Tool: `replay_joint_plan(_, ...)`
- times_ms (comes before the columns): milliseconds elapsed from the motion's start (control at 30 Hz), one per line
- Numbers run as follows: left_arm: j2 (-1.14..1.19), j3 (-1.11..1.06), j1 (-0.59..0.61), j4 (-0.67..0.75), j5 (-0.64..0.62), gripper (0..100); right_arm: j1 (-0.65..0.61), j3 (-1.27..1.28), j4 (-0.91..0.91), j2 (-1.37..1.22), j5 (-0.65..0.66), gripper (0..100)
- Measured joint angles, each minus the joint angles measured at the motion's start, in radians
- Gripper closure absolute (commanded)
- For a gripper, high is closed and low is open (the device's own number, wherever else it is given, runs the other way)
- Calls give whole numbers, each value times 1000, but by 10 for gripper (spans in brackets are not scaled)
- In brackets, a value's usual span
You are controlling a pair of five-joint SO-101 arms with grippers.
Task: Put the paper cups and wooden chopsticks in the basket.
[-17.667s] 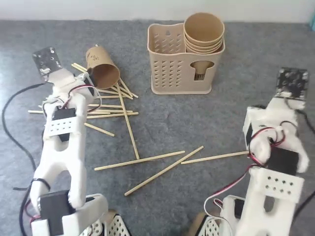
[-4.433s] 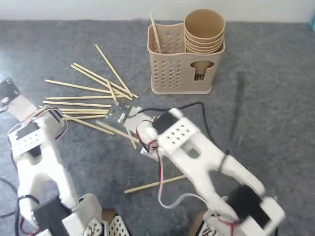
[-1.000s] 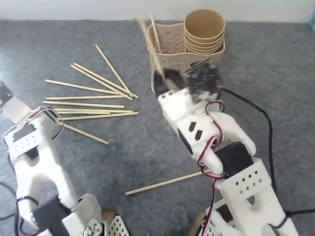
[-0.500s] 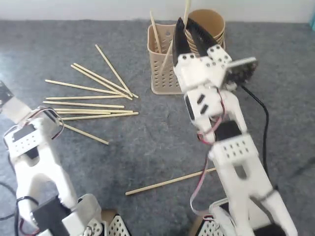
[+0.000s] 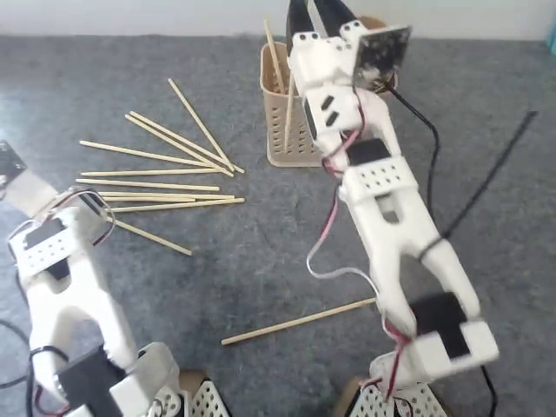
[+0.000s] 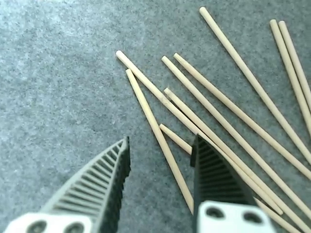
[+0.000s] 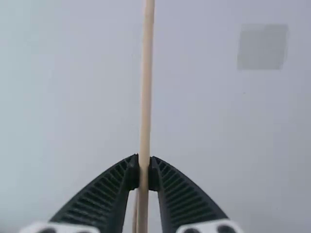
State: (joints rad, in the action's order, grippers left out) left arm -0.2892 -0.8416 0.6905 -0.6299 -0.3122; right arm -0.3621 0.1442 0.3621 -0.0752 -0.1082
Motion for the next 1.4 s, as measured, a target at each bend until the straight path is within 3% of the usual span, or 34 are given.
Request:
replay_joint_plan(233,0,0,0,2,0,808,23,-132,0,-189,0,980)
replay_joint_plan(433,0,0,0,2,0,808,17,-144,0,-210,0,864)
replay_joint_plan(667,0,0,-11,2,0,808,18,-144,-28,-206,0,897)
replay_joint_plan(933,0,0,-15,2,-3,808,17,-68,-433,86,-38,897)
replay_joint_plan(1200,0,-8,-80,-8,-2,806,17,-18,-1062,497,-98,901)
replay_joint_plan(1400,0,-8,-92,-74,-6,805,17,-18,-1430,618,-103,901)
